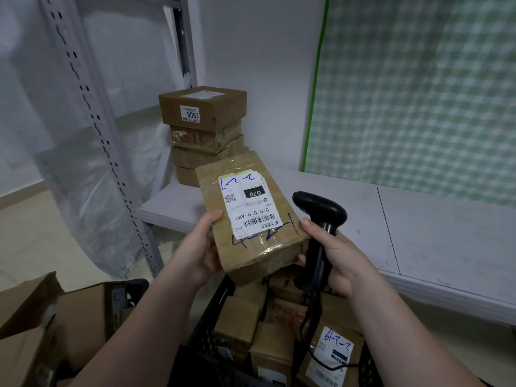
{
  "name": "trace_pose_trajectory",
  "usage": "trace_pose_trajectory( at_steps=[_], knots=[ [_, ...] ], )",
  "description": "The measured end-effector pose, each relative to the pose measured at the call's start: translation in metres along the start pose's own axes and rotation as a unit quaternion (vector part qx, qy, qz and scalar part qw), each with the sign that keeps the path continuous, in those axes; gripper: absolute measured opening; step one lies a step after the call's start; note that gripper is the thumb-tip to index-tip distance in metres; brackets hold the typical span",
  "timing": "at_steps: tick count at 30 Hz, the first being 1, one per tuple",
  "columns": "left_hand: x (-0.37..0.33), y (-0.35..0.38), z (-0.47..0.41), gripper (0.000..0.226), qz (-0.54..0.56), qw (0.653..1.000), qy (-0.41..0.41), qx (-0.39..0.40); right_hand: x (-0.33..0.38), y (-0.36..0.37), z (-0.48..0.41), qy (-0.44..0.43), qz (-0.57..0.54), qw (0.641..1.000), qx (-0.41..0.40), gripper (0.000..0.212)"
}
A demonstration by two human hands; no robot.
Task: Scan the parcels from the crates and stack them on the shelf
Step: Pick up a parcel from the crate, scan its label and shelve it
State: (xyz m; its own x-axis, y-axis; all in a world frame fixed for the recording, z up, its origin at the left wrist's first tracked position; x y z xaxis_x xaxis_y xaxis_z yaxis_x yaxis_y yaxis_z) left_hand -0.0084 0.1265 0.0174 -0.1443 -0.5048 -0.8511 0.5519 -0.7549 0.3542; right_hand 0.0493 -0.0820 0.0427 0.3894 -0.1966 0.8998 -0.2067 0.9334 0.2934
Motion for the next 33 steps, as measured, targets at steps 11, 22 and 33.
trace_pose_trajectory(
  at_steps=[11, 22, 33],
  knots=[
    [-0.045, 0.017, 0.006, 0.067, -0.037, 0.995, 0.028, 0.087, 0.022, 0.018, -0.002, 0.006, -0.03, 1.0, -0.005, 0.019],
    [-0.081, 0.037, 0.03, 0.062, 0.001, 0.983, 0.141, 0.118, 0.047, 0.054, -0.007, -0.034, -0.142, 0.989, -0.024, 0.039],
    [-0.099, 0.046, 0.01, 0.091, 0.169, 0.977, 0.128, 0.017, 0.081, 0.093, -0.012, -0.106, -0.131, 0.985, -0.028, 0.022]
  ],
)
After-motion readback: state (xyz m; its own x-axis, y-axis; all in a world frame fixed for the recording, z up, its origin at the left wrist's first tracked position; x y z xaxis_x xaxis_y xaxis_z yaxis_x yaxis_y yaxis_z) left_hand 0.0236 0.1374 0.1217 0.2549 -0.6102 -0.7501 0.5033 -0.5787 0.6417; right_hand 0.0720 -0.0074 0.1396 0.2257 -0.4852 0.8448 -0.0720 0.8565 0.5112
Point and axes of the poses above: each hand's wrist, its own z-axis away from the middle knuckle, its own y-axis out of the palm, x = y × z, the point moved 6 cm from there along -z, towards the middle knuckle, and after that the axes turned 6 degrees about -x, right-handed, at the moved point
